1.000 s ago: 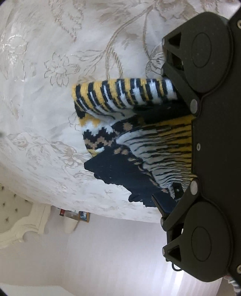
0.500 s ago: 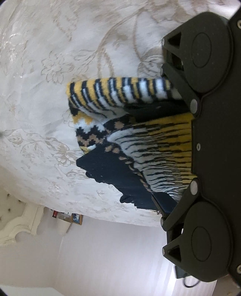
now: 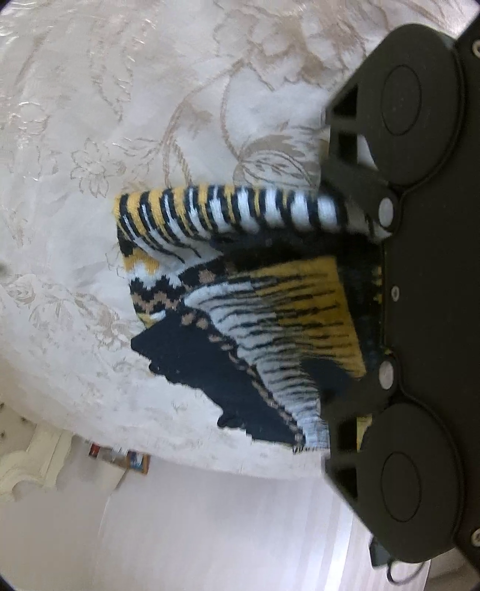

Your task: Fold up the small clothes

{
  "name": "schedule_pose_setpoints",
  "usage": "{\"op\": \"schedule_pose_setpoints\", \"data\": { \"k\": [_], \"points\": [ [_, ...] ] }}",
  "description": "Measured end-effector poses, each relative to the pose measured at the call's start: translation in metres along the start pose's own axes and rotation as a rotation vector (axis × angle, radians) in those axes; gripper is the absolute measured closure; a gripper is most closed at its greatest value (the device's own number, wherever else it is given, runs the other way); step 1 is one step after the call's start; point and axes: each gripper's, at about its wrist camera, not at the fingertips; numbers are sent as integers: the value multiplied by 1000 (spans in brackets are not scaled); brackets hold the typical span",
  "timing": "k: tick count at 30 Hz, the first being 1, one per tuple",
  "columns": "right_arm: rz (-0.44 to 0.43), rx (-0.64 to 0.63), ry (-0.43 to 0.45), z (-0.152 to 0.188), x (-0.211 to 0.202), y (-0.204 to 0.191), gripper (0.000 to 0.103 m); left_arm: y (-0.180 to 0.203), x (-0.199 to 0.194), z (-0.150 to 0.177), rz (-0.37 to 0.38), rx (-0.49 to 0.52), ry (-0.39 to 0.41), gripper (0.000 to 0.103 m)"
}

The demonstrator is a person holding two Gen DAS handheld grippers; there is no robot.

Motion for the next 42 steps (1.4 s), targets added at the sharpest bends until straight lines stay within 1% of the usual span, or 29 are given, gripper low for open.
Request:
{"op": "schedule_pose_setpoints", "data": {
  "k": [1,3,6,9,11,16,19,22,26,29,33,38,40,42],
  "points": [
    [25,-8,0,-1,-1,-2,52,-8,-4,3,10,-21,2,10],
    [57,-25,4,0,-4,-6,64,-26,-16,11,23,-54,5,10],
    [94,-59,18,2,-10,-20,70,-50,-32,24,15,-84,18,10],
    [128,-93,28,4,-14,-38,72,-75,-46,34,12,-117,30,10],
    [140,-104,35,5,-16,-52,72,-75,-60,41,12,-133,33,10],
    [141,-151,43,5,-19,-91,73,-101,-65,50,14,-150,40,10],
    [119,-179,38,7,-16,-122,73,-119,-68,54,38,-175,38,10],
    [110,-221,31,11,-8,-154,74,-133,-70,56,56,-175,40,10],
    [89,-263,16,22,16,-194,74,-151,-73,57,76,-174,43,10],
    [79,-280,-1,30,37,-217,74,-165,-77,57,85,-169,48,10],
    [69,-301,-31,43,74,-248,74,-180,-79,56,90,-157,51,10],
    [128,-366,-86,62,121,-279,74,-196,-76,54,106,-146,37,10],
    [173,-418,-112,72,137,-288,74,-202,-74,52,108,-145,33,10],
    [220,-457,-121,80,150,-293,70,-208,-72,50,108,-143,29,10]
  ]
}}
Point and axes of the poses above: each gripper's, at about its wrist camera, not at the fingertips, and x roughly the way its jaws point, y to its right, z to its underside, and after that the axes turned 5 degrees about y, right-handed
